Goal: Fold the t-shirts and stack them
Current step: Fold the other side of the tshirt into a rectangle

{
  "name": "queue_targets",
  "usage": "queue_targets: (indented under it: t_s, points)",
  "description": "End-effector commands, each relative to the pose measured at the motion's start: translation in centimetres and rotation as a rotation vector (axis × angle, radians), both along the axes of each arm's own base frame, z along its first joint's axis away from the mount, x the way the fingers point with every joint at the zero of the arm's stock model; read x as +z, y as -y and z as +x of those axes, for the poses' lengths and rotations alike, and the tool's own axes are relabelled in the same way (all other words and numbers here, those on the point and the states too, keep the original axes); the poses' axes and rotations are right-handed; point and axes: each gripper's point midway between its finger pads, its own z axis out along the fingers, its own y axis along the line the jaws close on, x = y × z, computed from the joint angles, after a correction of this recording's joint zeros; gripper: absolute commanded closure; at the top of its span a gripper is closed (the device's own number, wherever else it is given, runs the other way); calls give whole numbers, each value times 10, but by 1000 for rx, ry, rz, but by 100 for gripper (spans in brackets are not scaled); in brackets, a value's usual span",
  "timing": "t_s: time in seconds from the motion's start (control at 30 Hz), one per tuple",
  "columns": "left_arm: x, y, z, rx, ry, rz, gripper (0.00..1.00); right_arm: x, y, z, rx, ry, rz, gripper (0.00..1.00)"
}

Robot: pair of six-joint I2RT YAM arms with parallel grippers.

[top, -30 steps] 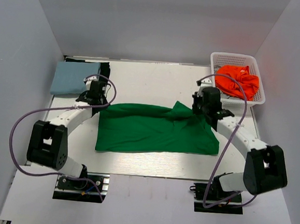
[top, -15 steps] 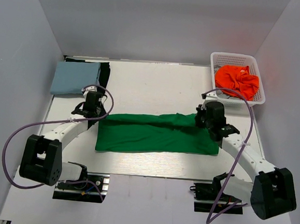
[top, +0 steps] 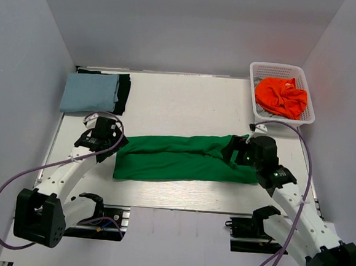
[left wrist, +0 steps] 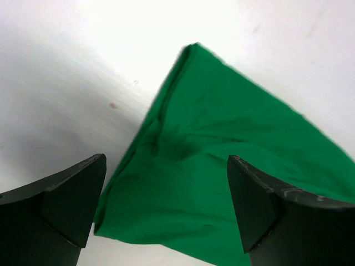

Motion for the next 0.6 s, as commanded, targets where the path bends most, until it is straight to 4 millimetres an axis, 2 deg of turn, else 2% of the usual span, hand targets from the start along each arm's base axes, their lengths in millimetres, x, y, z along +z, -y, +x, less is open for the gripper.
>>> queue_targets:
  t_s: [0.0, 0.03, 0.07, 0.1, 0.13, 0.17, 0.2, 0.23, 0.27, 0.3, 0.33, 0.43, 0.5, 0.57]
  points:
    - [33, 19, 28, -61, 117, -70, 0, 28, -41, 11, 164, 56, 123, 10]
    - [43, 25, 41, -87, 168, -86, 0, 32, -53, 27, 197, 60, 133, 10]
    - [45, 33, 46, -121, 177, -108, 0, 31, -57, 31, 213, 55, 128, 10]
    - [48, 36, 51, -141, 183, -111, 0, 42, -66, 39, 241, 77, 142, 10]
    - [56, 41, 61, -161, 214, -119, 0, 21, -74, 48, 256, 15, 125, 10]
    - [51, 47, 65, -191, 195, -135, 0, 35, -80, 61, 271, 54, 129, 10]
    - [49, 50, 67, -199, 186, -144, 0, 31, -85, 64, 283, 38, 127, 10]
    - [53, 51, 74, -209, 207, -138, 0, 7, -89, 70, 288, -23, 107, 10]
    - [49, 54, 73, -226, 193, -141, 0, 14, -95, 77, 302, -17, 118, 10]
    - [43, 56, 75, -232, 176, -146, 0, 9, -98, 77, 315, -34, 121, 10]
    - [44, 56, 77, -243, 176, -136, 0, -7, -102, 75, 329, -79, 111, 10]
    - [35, 58, 76, -250, 149, -143, 0, -30, -106, 67, 355, -107, 108, 10]
    - [32, 56, 77, -252, 140, -128, 0, -40, -107, 59, 370, -140, 104, 10]
    - [27, 53, 75, -243, 122, -117, 0, -51, -108, 41, 396, -198, 94, 10]
